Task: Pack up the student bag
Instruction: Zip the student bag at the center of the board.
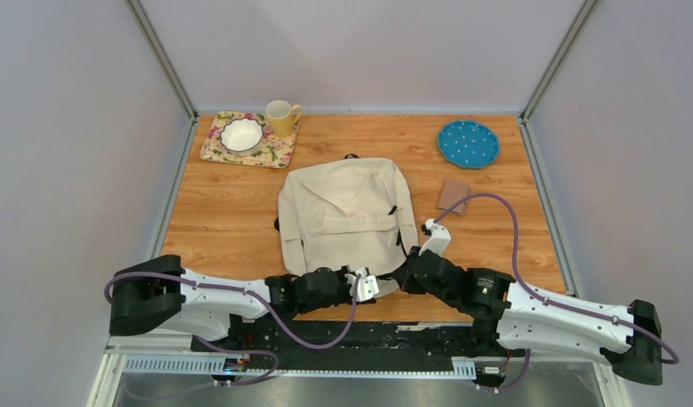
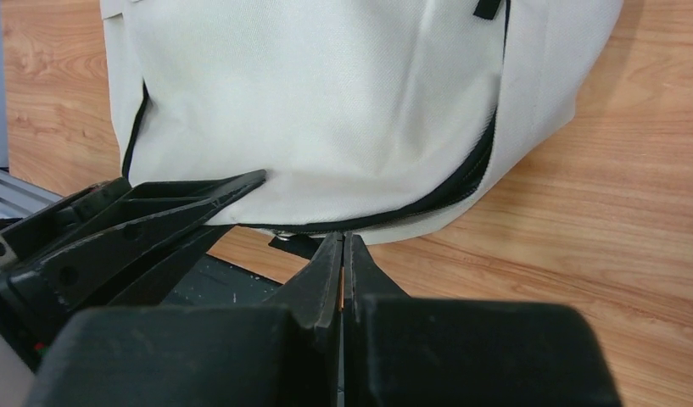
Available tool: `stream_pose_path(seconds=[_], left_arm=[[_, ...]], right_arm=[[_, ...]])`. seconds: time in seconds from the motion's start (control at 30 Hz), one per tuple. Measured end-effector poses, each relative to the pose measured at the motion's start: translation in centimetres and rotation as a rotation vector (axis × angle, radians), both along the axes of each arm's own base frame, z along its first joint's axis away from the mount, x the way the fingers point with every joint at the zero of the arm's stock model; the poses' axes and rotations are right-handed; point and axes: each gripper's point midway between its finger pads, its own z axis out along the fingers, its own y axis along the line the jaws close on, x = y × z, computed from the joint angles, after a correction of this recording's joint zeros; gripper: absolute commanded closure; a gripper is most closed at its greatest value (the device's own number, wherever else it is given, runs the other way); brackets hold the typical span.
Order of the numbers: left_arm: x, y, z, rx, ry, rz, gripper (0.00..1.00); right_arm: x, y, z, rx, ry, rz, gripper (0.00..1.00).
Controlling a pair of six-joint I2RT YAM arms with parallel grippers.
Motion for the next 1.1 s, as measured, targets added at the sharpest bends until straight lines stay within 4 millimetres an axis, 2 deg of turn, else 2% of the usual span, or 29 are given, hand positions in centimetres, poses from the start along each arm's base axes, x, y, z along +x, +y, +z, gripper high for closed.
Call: stream_pose_path(seconds=[0.17,0.3,0.47,0.53,0.67,0.73,0.77,0.87,0.93,1.0,1.03,1.1], left_arm=[[-0.1,1.4,0.6,-0.064,0.022,0.052,1.00],[-0.5,3.5,0.3,-0.097,0.052,0.083,1.00],[-0.9,5.0,0.0,-0.116,0.088,0.119,1.00],[-1.0,5.6,-0.1,-0.125,0.103,0.135,0.92],[-1.1,6.3,0.3,-0.166,0.119,0.158,0.62],[-1.2,6.5,0.4,-0.181,0.133,0.164,0.57],[-1.3,6.5,0.4,-0.184,0.139,0.165,0.51],[-1.5,6.3,0.4,-0.180,0.154,0.161,0.44],[-1.6,5.7,0.9,-0.181,0.158,0.145,0.40],[-1.6,4.5,2.3,-0.194,0.159,0.121,0.38],[-1.6,3.7,3.2,-0.208,0.156,0.107,0.31],[-1.6,2.3,4.9,-0.240,0.148,0.075,0.27]], right_arm=[[0.6,-0.6,-0.1,-0.009,-0.006,-0.033,1.00],[1.4,-1.4,-0.2,-0.019,-0.005,-0.077,1.00],[2.6,-2.3,0.1,-0.028,-0.013,-0.124,1.00],[3.2,-2.7,0.3,-0.033,-0.020,-0.144,1.00],[3.4,-2.6,0.6,-0.028,-0.020,-0.131,1.00],[3.4,-2.4,0.6,-0.022,-0.019,-0.117,1.00],[3.3,-2.3,0.6,-0.016,-0.016,-0.111,1.00],[2.9,-1.6,0.1,0.009,0.000,-0.081,1.00],[2.6,-1.5,-0.5,0.009,0.014,-0.068,1.00],[2.3,-1.5,-1.0,0.006,0.026,-0.057,1.00],[2.3,-1.5,-1.1,0.009,0.028,-0.054,1.00],[2.1,-1.4,-1.0,0.017,0.030,-0.049,1.00]])
